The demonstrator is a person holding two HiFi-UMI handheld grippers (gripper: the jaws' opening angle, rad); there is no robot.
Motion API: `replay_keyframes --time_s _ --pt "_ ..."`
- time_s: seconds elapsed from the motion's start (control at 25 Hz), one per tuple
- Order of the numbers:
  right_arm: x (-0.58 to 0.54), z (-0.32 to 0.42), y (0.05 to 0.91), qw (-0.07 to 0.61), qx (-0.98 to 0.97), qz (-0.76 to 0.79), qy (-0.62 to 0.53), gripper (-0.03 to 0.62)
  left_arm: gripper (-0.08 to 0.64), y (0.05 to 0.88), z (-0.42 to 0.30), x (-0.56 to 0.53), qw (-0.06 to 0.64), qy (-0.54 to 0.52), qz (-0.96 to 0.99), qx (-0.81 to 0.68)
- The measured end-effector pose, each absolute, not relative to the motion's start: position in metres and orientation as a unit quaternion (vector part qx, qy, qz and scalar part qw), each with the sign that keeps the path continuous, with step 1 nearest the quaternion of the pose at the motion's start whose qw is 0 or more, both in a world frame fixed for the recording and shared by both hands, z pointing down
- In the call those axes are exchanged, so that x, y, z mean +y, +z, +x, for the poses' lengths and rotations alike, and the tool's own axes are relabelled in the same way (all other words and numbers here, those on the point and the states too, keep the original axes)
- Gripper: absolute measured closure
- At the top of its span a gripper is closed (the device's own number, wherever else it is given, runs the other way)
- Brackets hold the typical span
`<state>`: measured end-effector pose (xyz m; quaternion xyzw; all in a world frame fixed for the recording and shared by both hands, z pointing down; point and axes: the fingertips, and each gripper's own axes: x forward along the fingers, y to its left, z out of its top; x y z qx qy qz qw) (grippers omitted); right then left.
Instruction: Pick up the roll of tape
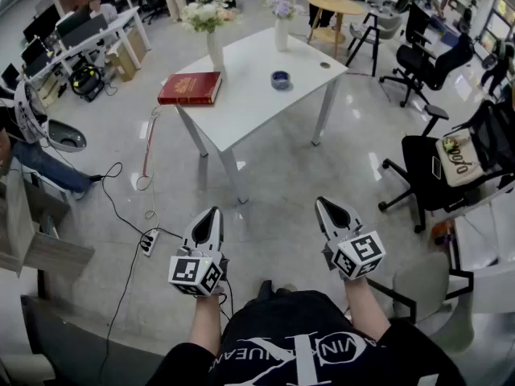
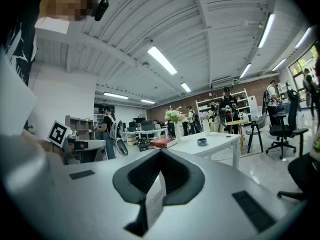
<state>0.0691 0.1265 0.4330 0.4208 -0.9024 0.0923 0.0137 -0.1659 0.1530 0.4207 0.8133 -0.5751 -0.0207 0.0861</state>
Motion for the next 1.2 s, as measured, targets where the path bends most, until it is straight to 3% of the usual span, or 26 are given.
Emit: replay_keyframes --time_s 0.84,0.88,0.96,1.2 --pt "0.136 0.093 0.435 -0.003 -0.898 0.427 0.108 0.583 0.56 0.414 -0.146 0.164 0.077 -0.026 0.812 -0.578" --pt "0.137 0.095 0.437 -0.004 -0.897 0.427 0.112 0.555 0.56 0.414 -0.144 0.166 0.076 -0.028 0.811 -0.579" --pt "0.141 0.1 0.439 -0.008 -0.898 0.423 0.119 0.434 0.56 0.415 -0.139 0.171 0.073 -0.033 0.811 -0.58" --pt "0.151 0.117 0.446 -0.004 -0.901 0.417 0.119 0.417 0.56 0.427 -0.12 0.18 0.085 -0.031 0.809 -0.581"
